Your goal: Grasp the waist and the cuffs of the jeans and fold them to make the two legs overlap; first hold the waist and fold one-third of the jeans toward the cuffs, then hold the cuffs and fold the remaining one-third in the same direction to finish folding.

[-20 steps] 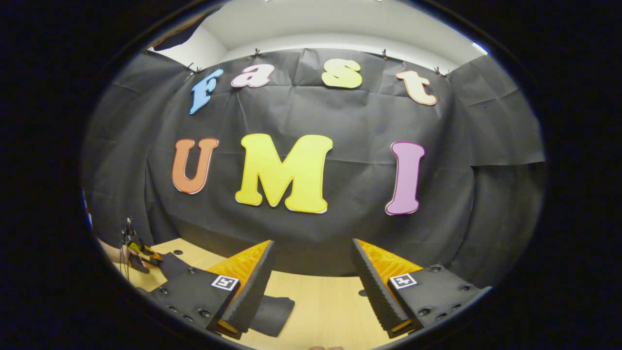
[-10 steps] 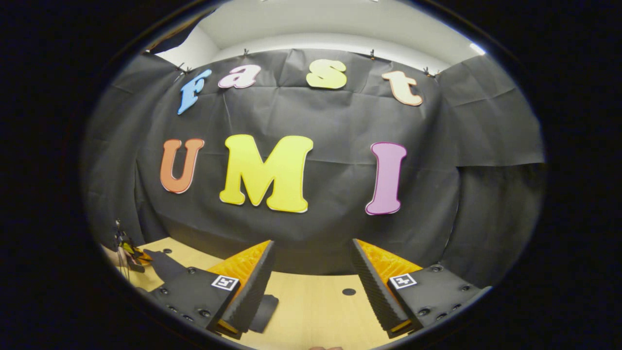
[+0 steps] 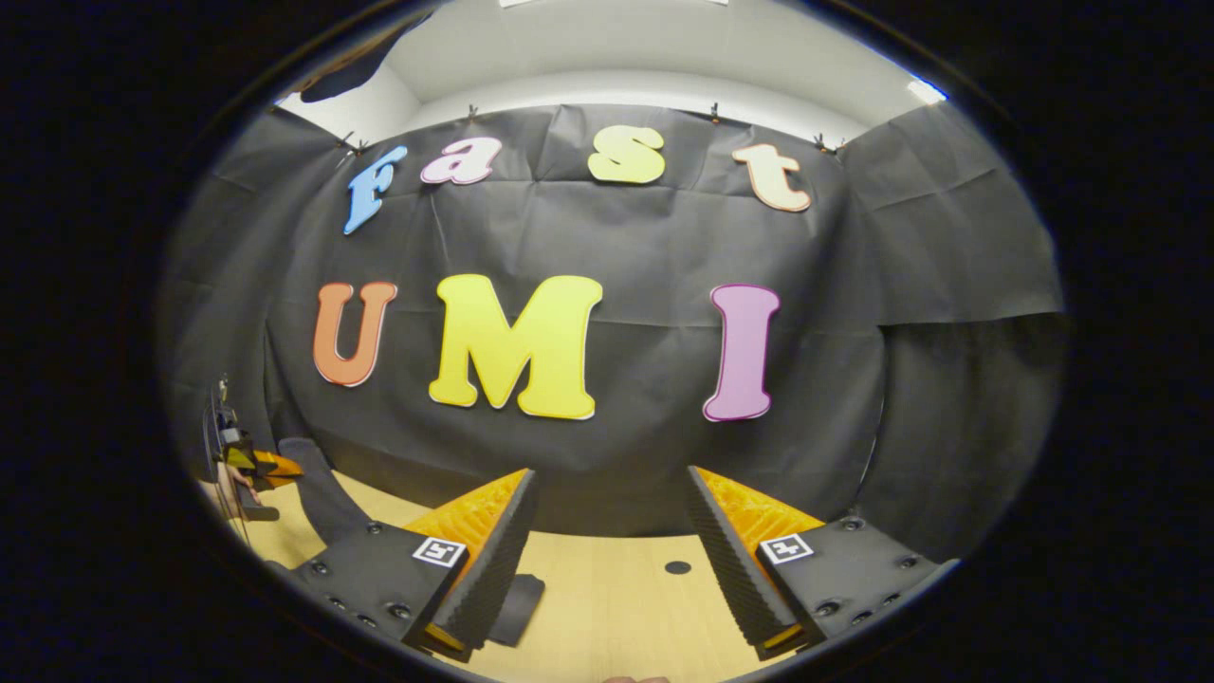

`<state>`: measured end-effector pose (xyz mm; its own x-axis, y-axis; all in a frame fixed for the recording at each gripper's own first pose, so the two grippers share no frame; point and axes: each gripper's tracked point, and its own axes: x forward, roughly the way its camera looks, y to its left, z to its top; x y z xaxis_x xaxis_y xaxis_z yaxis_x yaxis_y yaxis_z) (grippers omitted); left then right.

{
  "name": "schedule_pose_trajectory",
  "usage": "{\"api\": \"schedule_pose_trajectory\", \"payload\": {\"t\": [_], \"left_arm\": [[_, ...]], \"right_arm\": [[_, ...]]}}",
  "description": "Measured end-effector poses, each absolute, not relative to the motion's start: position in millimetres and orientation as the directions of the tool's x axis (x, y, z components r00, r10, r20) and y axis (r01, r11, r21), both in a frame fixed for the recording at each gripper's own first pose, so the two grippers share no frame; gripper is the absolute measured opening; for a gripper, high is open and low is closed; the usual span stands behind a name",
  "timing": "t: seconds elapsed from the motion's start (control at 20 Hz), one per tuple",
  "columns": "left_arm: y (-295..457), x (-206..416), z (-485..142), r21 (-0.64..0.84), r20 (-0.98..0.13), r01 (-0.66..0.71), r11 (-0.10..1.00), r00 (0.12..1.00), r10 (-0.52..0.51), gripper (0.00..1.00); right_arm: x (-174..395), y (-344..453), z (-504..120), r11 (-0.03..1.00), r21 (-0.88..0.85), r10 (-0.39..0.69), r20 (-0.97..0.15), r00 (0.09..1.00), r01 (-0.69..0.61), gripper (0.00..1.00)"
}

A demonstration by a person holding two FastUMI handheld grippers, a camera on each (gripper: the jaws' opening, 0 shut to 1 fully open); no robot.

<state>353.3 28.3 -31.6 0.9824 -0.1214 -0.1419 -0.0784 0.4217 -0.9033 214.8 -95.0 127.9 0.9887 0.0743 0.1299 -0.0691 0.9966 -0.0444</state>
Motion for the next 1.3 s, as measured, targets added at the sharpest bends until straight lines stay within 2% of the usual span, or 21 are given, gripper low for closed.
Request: {"api": "schedule_pose_trajectory", "payload": {"t": [0.05, 0.2, 0.35, 0.45, 0.65, 0.8, 0.85, 0.9, 1.1, 1.15, 1.2, 1.25, 1.3], "left_arm": [[2, 352, -16, -0.898, -0.118, -0.040, 0.438, 0.981, -0.154, 0.03], [-73, 346, 4, -0.868, -0.101, 0.040, 0.496, 0.962, -0.254, 0.03], [-141, 346, -9, -0.782, -0.158, 0.086, 0.617, 0.931, -0.330, 0.03], [-183, 338, -33, -0.730, -0.217, 0.095, 0.677, 0.907, -0.362, 0.03], [-219, 317, -95, -0.591, -0.375, 0.076, 0.803, 0.856, -0.356, 0.03], [-238, 318, -133, -0.491, -0.470, 0.063, 0.869, 0.821, -0.325, 0.03], [-240, 316, -143, -0.462, -0.498, 0.063, 0.885, 0.807, -0.317, 0.03], [-241, 315, -150, -0.440, -0.515, 0.067, 0.895, 0.798, -0.313, 0.04], [-245, 315, -165, -0.382, -0.537, 0.088, 0.920, 0.789, -0.298, 0.05], [-247, 314, -166, -0.374, -0.536, 0.099, 0.922, 0.789, -0.302, 0.07], [-250, 312, -166, -0.373, -0.530, 0.115, 0.921, 0.788, -0.313, 0.00], [-255, 311, -162, -0.380, -0.519, 0.136, 0.915, 0.788, -0.332, 0.31], [-262, 309, -160, -0.385, -0.507, 0.160, 0.909, 0.786, -0.353, 0.48]], "right_arm": [[212, -100, 128, 0.997, -0.043, 0.064, 0.129, 0.990, -0.059, 0.96], [198, -127, 125, 0.999, -0.041, 0.023, 0.129, 0.991, -0.018, 0.96], [186, -155, 122, 0.999, -0.029, -0.027, 0.123, 0.992, 0.031, 0.96], [177, -171, 121, 0.998, -0.018, -0.057, 0.124, 0.991, 0.059, 1.00], [164, -198, 118, 0.994, -0.017, -0.105, 0.126, 0.986, 0.108, 0.92], [153, -216, 113, 0.990, 0.008, -0.140, 0.117, 0.983, 0.140, 0.92], [151, -219, 111, 0.989, 0.020, -0.148, 0.113, 0.982, 0.147, 0.96], [149, -220, 108, 0.988, 0.025, -0.156, 0.111, 0.982, 0.154, 0.92], [147, -219, 104, 0.986, 0.022, -0.166, 0.105, 0.981, 0.164, 0.92], [145, -218, 104, 0.986, 0.022, -0.166, 0.106, 0.980, 0.165, 0.96], [144, -217, 105, 0.986, 0.023, -0.167, 0.106, 0.980, 0.166, 0.92], [143, -215, 106, 0.986, 0.023, -0.167, 0.107, 0.980, 0.165, 0.92], [141, -214, 108, 0.986, 0.021, -0.167, 0.109, 0.980, 0.166, 0.92]]}}
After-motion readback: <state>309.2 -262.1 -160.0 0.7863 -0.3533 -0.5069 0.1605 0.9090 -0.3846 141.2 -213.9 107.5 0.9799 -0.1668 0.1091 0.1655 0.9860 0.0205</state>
